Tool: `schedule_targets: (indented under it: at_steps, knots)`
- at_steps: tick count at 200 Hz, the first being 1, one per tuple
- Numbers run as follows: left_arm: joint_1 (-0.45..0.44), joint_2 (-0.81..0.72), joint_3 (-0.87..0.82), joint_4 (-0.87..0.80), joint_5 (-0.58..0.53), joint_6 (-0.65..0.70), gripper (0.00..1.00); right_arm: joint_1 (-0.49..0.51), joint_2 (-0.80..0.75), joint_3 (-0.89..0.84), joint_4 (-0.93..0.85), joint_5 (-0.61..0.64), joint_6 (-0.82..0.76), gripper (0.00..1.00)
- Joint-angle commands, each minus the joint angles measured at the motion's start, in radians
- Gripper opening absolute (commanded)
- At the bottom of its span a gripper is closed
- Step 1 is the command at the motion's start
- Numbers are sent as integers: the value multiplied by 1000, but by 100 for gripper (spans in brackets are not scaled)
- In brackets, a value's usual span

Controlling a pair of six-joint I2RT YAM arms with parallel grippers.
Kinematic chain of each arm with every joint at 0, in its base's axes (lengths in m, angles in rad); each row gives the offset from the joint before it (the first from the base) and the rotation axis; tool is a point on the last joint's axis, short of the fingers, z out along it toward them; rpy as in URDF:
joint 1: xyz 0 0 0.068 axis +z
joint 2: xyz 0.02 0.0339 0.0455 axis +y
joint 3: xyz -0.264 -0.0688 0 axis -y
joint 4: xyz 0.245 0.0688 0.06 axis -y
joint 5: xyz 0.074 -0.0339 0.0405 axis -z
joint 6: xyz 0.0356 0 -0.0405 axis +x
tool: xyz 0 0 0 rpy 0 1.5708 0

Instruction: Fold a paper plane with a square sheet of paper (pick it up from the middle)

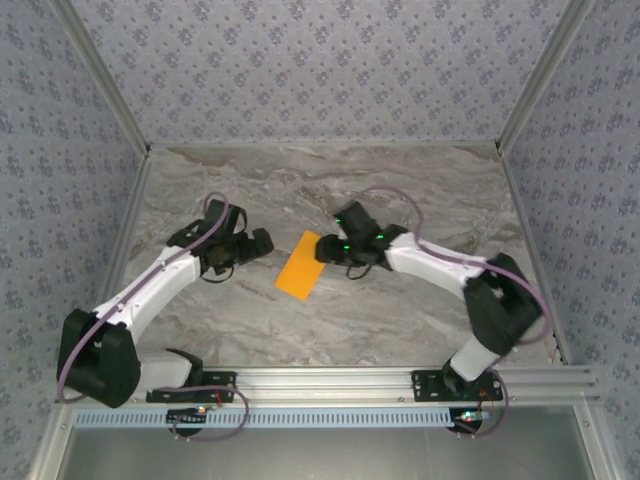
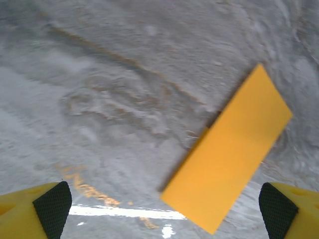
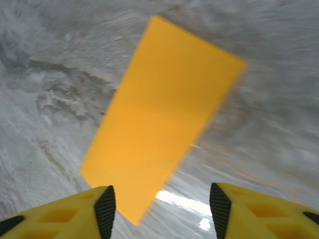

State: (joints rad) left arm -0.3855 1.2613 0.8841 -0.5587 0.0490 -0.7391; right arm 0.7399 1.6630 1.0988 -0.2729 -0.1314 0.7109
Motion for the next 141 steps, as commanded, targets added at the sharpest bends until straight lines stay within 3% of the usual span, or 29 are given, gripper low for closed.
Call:
schedule_targets:
  at_steps: [1, 34, 71, 108, 141]
  knots:
    - [67, -54, -53, -19, 54, -20, 99, 71, 157, 132, 67, -30, 12, 49]
    - [134, -96, -117, -15, 95, -16, 99, 118, 342, 273, 86, -73, 32, 44]
    - [163, -107, -132, -18, 110, 0, 99, 139, 443, 335, 55, -122, 4, 41]
    - [168, -97, -135, 4, 145, 5, 99, 142, 468, 317, -47, -127, -73, 40]
    - [168, -101, -138, 21, 201, 31, 99, 134, 382, 183, -139, -149, -322, 39]
